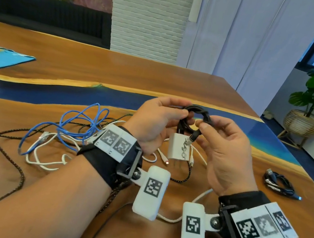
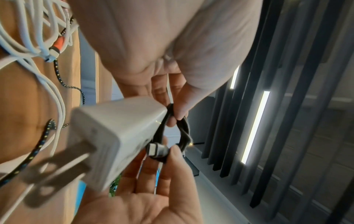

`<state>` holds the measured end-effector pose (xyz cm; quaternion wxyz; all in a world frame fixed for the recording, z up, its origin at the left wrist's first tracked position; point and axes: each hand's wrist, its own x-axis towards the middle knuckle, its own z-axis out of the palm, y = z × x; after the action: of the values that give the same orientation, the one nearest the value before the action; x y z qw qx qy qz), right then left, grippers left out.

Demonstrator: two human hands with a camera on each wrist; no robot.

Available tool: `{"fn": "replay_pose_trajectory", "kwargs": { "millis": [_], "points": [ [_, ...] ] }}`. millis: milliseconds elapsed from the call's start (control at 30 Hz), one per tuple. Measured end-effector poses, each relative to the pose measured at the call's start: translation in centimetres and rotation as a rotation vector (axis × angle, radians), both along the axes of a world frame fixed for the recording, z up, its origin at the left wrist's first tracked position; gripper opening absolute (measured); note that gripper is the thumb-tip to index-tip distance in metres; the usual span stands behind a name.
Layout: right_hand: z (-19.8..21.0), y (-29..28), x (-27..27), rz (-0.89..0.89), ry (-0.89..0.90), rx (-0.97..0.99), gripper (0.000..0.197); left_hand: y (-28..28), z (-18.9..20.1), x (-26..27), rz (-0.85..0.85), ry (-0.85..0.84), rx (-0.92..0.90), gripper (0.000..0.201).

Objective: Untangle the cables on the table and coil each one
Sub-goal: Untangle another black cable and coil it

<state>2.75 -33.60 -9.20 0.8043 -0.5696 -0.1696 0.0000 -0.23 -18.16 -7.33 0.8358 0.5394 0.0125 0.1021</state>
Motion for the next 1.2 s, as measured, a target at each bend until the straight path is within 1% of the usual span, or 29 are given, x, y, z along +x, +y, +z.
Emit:
{"fn": "replay_pose_trajectory", "kwargs": {
  "millis": [33, 67, 133, 200, 233, 333, 400, 467, 533, 600, 667, 767, 800, 867, 933, 967, 1000, 1067, 1133, 1200],
  "points": [
    [-0.1, -0.1, 0.2, 0.000, 0.036, -0.028, 0.014, -0.3, -0.1, 0.0, 0.008, -0.009, 0.008, 0.021],
    [-0.2, -0.2, 0.2, 0.028, 0.089, -0.055, 0.018, -0.6, -0.2, 0.0, 0.017, -0.024, 0.015, 0.021],
    [-0.2, -0.3, 0.0, 0.139, 0.191, -0.117, 0.024, -1.1, -0.4, 0.0, 0.041, -0.055, 0.017, 0.021],
    [0.0, -0.2, -0.5, 0.236, 0.227, -0.166, 0.025, -1.2, -0.4, -0.1, 0.057, -0.072, 0.001, 0.021],
    [0.1, 0.0, -0.8, 0.256, 0.225, -0.171, 0.023, -1.1, -0.3, -0.1, 0.055, -0.076, -0.003, 0.021],
    [0.0, 0.5, -1.0, 0.197, 0.209, -0.197, 0.022, -0.7, 0.0, -0.2, 0.046, -0.071, 0.084, 0.022],
    [0.0, 0.7, -0.8, 0.146, 0.212, -0.230, 0.023, -0.6, 0.0, -0.1, 0.055, -0.035, 0.147, 0.021],
    [0.1, 0.6, -0.5, 0.132, 0.223, -0.261, 0.023, -0.2, -0.3, 0.2, 0.053, 0.012, 0.170, 0.018],
    [0.7, -0.2, 0.1, 0.119, 0.211, -0.319, 0.025, 0.4, -0.8, 0.7, 0.040, 0.067, 0.165, 0.022],
    [1.6, -1.7, 0.8, 0.086, 0.151, -0.424, 0.025, 1.0, -1.3, 1.1, 0.047, 0.124, 0.138, 0.024],
    [2.6, -4.0, 1.5, 0.046, 0.082, -0.564, 0.019, 1.5, -1.6, 1.3, 0.053, 0.161, 0.083, 0.019],
    [3.7, -8.4, 2.8, -0.024, 0.038, -0.807, 0.017, 2.0, -1.7, 1.6, 0.057, 0.189, 0.043, 0.014],
    [3.6, -10.1, 3.5, -0.052, 0.018, -0.921, 0.017, 2.2, -1.9, 1.7, 0.056, 0.193, 0.048, 0.014],
    [3.2, -13.3, 4.2, -0.102, -0.026, -1.218, 0.018, 2.3, -2.0, 1.8, 0.051, 0.195, 0.071, 0.016],
    [2.3, -15.9, 4.4, -0.099, 0.011, -1.477, 0.016, 2.3, -2.1, 1.7, 0.039, 0.184, 0.087, 0.018],
    [1.7, -17.0, 4.3, -0.087, 0.059, -1.550, 0.015, 2.3, -2.1, 1.6, 0.034, 0.177, 0.090, 0.019],
    [1.2, -17.7, 4.3, -0.083, 0.111, -1.593, 0.016, 2.4, -2.0, 1.6, 0.032, 0.173, 0.091, 0.019],
    [0.7, -18.6, 3.9, -0.099, 0.152, -1.644, 0.018, 2.4, -2.0, 1.6, 0.032, 0.177, 0.096, 0.020],
    [0.5, -18.8, 3.9, -0.127, 0.162, -1.642, 0.019, 2.5, -2.1, 1.5, 0.028, 0.177, 0.103, 0.020],
    [0.6, -18.6, 3.9, -0.151, 0.184, -1.609, 0.016, 2.6, -2.3, 1.5, 0.032, 0.170, 0.109, 0.021]
  ]
}}
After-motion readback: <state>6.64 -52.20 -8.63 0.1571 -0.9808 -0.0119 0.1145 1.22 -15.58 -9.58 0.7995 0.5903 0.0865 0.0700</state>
